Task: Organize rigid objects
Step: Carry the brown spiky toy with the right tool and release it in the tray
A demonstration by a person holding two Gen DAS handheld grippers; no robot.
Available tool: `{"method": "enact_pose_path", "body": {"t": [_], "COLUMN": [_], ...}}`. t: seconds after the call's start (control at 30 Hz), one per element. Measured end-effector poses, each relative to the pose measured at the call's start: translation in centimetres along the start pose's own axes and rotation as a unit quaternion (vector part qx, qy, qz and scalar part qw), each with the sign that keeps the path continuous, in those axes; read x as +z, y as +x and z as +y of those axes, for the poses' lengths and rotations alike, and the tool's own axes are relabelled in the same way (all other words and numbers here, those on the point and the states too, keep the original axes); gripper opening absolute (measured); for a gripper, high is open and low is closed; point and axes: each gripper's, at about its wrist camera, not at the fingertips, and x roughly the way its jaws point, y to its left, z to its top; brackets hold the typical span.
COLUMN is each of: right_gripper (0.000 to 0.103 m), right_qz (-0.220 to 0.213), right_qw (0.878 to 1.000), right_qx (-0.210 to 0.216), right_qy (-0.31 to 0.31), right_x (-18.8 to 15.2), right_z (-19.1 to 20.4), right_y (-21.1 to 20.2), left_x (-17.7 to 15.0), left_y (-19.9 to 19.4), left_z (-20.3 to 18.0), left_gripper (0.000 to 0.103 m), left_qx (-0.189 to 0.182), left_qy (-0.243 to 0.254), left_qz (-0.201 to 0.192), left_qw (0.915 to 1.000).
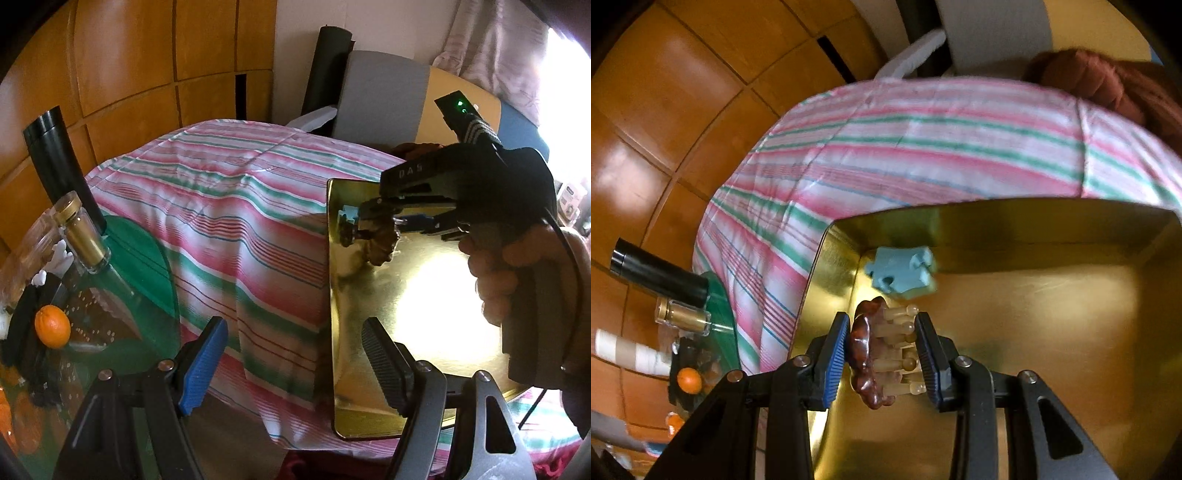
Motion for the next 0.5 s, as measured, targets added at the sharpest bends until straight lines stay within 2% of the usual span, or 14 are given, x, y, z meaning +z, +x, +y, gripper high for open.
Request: {"method": "enact_pose_path", "body": {"t": [0.1,0.2,0.27,0.33,0.5], "right_gripper": [0.042,0.055,0.07,0.075,0.076], "right_qz": [-0.001,-0.009,-0.017,-0.023,-0.023], "right_qw": [1.0,1.0,1.0,1.0,0.999], "right_qx": [0.008,0.009,0.009,0.007,0.004], "right_qy": [0.004,0.002,-0.001,-0.008,-0.024], "right_x": [-0.1,-0.5,-0.7,-1.1,-2.0], "right_z": [0.0,-0.2,-0.3,-0.2,0.0], "right_y": [-0.1,-0.9,-1.6,-2.2,-3.0], "left_x": [0.0,0.0,0.0,0.1,0.0], "left_y": [0.2,0.1,0.1,0.2,-0.1], "left_z": [0.3,0.4,0.4,0.4,0.4], "left_gripper": [0.076,0.076,0.076,0.076,0.077], "left_qx": [0.001,0.002,0.003,0.006,0.007], "left_qy": [-0.003,-0.006,-0.007,-0.009,-0.013], "left_qz": [0.001,-0.001,-0.002,-0.002,-0.004], "left_qw": [1.0,1.0,1.0,0.9999,0.9999]}}
